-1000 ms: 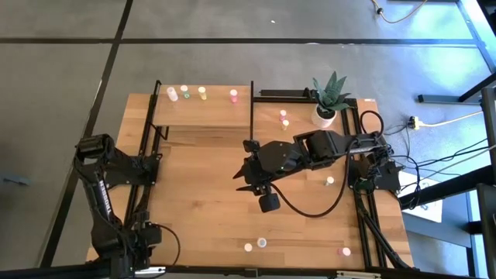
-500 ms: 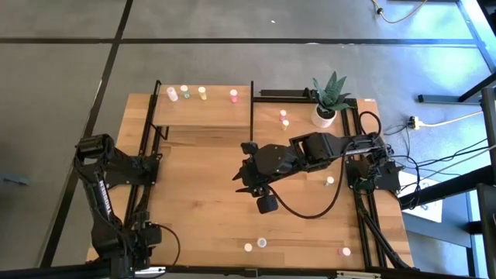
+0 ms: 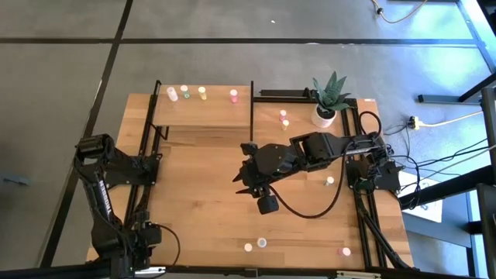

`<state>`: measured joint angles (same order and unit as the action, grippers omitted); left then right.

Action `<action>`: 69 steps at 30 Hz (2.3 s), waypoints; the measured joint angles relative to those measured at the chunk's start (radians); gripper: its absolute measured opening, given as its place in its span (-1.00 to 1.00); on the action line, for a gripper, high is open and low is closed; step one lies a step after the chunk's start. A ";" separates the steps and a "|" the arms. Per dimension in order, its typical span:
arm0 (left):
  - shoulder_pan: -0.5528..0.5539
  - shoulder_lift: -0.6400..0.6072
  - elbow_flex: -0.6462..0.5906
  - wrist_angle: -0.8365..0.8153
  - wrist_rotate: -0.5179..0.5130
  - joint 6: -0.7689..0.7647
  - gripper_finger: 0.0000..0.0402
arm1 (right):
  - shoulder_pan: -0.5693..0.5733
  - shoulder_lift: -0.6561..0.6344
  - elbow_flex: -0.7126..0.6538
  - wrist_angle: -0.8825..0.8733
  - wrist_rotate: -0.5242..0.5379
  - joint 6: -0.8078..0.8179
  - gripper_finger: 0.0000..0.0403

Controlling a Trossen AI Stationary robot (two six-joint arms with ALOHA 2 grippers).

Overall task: Pick and place medicine bottles onto shelf by color
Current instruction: Put the bottom blue pill bottle aligned with the other blue pill bottle on the shelf

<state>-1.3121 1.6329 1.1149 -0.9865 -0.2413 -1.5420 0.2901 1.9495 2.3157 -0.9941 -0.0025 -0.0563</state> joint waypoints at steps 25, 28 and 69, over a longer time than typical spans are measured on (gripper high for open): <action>0.000 0.000 -0.064 0.014 0.045 0.007 0.01 | 0.000 -0.001 0.000 0.010 -0.089 -0.030 -0.24; 0.000 0.000 -0.065 0.014 0.042 0.006 0.00 | 0.000 -0.001 0.000 0.010 -0.089 -0.030 -0.24; 0.000 0.000 -0.065 0.082 0.024 0.007 -0.27 | 0.000 -0.001 0.000 0.010 -0.088 -0.027 -0.24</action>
<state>-1.3121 1.6329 1.0500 -0.9047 -0.2174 -1.5349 0.2901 1.9484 2.3161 -0.9840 -0.0902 -0.0830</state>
